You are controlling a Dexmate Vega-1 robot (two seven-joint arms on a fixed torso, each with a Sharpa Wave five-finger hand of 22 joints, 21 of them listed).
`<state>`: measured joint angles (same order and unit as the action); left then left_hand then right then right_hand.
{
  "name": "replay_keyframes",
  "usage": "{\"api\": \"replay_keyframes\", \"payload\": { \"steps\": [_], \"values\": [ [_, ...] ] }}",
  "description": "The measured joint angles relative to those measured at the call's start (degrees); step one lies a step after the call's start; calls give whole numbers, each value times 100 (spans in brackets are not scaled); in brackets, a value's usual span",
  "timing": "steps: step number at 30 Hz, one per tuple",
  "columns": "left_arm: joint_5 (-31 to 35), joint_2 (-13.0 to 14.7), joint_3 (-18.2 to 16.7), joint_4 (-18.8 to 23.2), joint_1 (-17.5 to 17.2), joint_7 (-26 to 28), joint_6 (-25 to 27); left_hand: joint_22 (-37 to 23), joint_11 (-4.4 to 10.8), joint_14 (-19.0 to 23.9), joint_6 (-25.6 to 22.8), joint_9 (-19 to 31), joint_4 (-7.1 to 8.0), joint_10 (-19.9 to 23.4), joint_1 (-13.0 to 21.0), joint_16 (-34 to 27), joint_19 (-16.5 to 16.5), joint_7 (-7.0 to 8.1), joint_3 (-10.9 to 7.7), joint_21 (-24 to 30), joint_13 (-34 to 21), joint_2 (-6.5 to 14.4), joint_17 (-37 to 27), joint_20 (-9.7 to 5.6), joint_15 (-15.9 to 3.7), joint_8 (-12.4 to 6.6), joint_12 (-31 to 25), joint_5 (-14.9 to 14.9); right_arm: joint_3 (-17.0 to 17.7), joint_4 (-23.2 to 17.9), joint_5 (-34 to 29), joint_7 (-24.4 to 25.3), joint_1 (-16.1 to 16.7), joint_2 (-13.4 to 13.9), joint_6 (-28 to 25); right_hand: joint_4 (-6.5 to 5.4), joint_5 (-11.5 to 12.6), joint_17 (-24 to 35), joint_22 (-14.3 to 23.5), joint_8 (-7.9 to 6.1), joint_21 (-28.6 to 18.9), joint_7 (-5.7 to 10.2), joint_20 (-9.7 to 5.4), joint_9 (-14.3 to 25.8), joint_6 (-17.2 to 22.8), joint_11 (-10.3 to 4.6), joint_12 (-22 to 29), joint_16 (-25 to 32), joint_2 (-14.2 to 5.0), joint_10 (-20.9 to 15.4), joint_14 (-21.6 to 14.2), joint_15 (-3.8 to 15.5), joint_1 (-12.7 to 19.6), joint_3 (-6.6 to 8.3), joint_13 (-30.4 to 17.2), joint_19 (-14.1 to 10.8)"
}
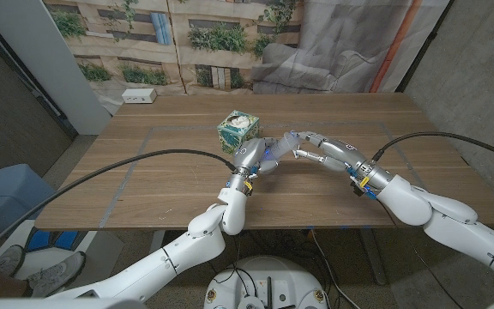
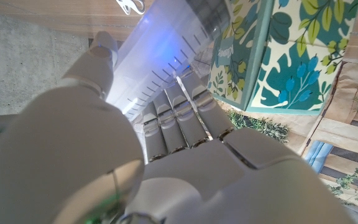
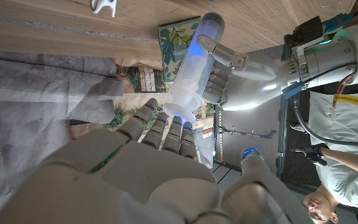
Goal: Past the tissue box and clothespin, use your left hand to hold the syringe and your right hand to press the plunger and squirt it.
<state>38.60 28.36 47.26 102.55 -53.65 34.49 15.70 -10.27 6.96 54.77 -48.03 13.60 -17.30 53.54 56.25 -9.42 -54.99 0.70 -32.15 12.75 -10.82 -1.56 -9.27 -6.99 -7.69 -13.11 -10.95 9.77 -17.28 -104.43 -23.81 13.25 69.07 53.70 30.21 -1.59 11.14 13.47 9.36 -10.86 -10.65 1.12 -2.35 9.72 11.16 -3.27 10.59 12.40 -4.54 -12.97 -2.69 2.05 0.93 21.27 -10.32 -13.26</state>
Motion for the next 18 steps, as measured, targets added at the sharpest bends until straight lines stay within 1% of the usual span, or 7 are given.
{"api": "replay_keyframes", "payload": {
  "steps": [4,6,10,14,18],
  "values": [
    [16,21,-11,44,-16,1,-1,-2,-5,0,0,-4,-16,5,0,0,-6,0,-16,-1,0,0,0,-6,0,3,0,0,40,-2,-10,72,28,-16,23,0,0,0,0,0,0,20,2,0,20,2,23,0,0,-2,0,0,0,0,-4,-2],
    [26,32,-18,65,-26,1,-2,-3,-8,0,0,-4,-17,10,0,0,-6,0,-17,-2,1,0,0,-6,0,4,1,-1,71,-4,-25,117,45,-25,35,0,0,-1,0,0,0,-1,30,1,42,26,42,0,0,-31,0,0,0,0,-12,-36],
    [36,45,-32,92,-34,-7,0,-3,-7,-1,0,-7,-17,11,0,0,-5,0,-17,-5,4,0,0,-6,0,4,2,-2,127,-11,-53,189,75,-39,40,0,0,-17,0,0,0,-11,10,1,52,19,74,39,0,-69,-63,1,0,0,-12,-72],
    [37,55,-43,101,-40,-24,16,-3,43,-1,0,-12,-17,17,-5,0,-5,0,-17,-12,3,-5,1,-6,1,5,20,-2,191,-26,-71,261,110,-45,41,0,0,-17,0,-1,0,-11,10,2,52,0,78,39,0,-88,-63,1,0,0,-7,-72],
    [37,65,-55,109,-42,-38,22,-3,43,-1,0,-13,-17,17,-5,0,-5,0,-17,-13,0,-5,2,-6,1,6,20,-2,254,-35,-72,320,142,-54,41,-16,0,-16,0,-1,0,11,10,2,74,0,78,39,0,-88,-63,1,0,17,-7,-72]
  ]
}}
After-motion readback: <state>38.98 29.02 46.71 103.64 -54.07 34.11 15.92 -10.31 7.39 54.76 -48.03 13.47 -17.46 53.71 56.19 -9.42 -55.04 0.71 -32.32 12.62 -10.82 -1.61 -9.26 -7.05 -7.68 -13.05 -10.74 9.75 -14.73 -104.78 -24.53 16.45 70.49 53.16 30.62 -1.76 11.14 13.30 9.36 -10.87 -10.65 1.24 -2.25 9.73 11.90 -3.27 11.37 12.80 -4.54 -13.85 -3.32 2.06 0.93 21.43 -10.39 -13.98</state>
